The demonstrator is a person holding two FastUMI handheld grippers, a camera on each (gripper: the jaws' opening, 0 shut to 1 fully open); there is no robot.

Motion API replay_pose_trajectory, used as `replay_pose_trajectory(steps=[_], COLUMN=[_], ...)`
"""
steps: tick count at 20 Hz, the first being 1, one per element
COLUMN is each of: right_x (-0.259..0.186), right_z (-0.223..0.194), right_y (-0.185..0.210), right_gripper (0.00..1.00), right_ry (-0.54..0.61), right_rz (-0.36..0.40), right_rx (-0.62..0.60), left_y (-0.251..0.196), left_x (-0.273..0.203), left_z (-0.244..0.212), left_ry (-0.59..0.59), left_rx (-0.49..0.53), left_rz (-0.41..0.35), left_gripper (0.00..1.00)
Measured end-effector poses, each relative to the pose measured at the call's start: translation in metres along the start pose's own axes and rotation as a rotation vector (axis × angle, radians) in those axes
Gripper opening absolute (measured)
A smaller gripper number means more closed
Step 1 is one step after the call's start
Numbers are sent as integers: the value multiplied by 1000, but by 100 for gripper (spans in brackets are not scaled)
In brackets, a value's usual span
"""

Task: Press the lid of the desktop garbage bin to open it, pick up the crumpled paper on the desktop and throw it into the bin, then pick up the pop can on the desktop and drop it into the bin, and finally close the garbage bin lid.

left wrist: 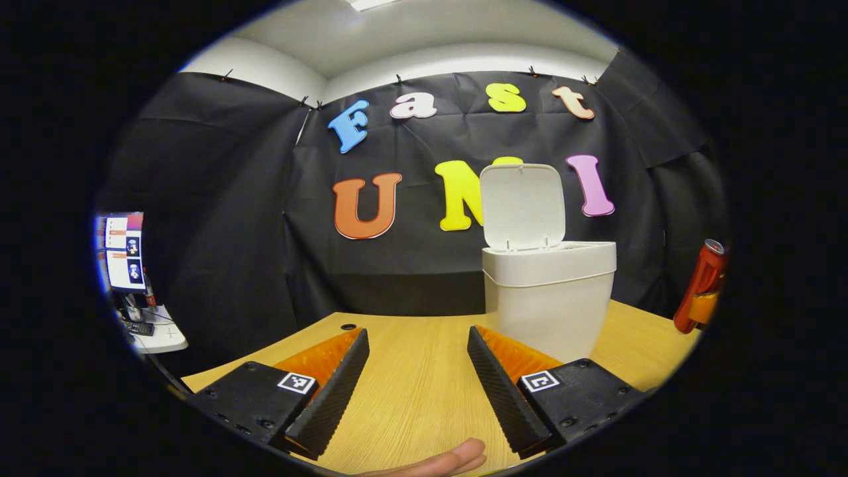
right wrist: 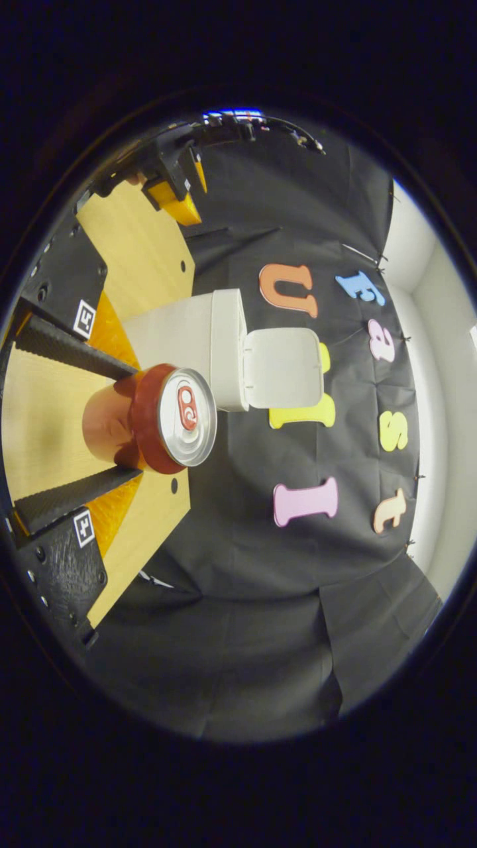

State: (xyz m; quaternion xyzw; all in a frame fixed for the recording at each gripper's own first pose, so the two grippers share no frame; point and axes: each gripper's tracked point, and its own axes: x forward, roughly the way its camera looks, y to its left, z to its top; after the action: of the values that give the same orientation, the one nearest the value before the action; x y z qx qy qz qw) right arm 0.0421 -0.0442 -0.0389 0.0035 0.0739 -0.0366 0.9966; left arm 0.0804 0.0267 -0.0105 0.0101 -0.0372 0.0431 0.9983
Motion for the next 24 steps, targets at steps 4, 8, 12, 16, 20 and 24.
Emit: replay_pose_trajectory(steps=[4,8,12,16,20,24], right_x=[-2,-8,-12,-7,2,14], right_z=[7,22,43,76,106,134], right_y=[1,5,22,33,39,62], right_gripper=[78,78,77,78,78,77], right_ry=[-21,-63,-87,-101,-109,-99], right_rz=[-13,-23,25,67,78,148], right_rx=[7,-60,-82,-62,-83,-103], left_y=[-13,-4,-4,4,2,7], left_x=[-16,-21,-19,-19,-18,-14], left_z=[-1,-1,-10,-7,-8,-14], left_ry=[-6,9,43,36,37,57], left_rx=[-16,-7,-24,20,11,15], left_rz=[-67,-52,-56,-28,-50,-42], left_gripper=[96,96,96,97,96,97])
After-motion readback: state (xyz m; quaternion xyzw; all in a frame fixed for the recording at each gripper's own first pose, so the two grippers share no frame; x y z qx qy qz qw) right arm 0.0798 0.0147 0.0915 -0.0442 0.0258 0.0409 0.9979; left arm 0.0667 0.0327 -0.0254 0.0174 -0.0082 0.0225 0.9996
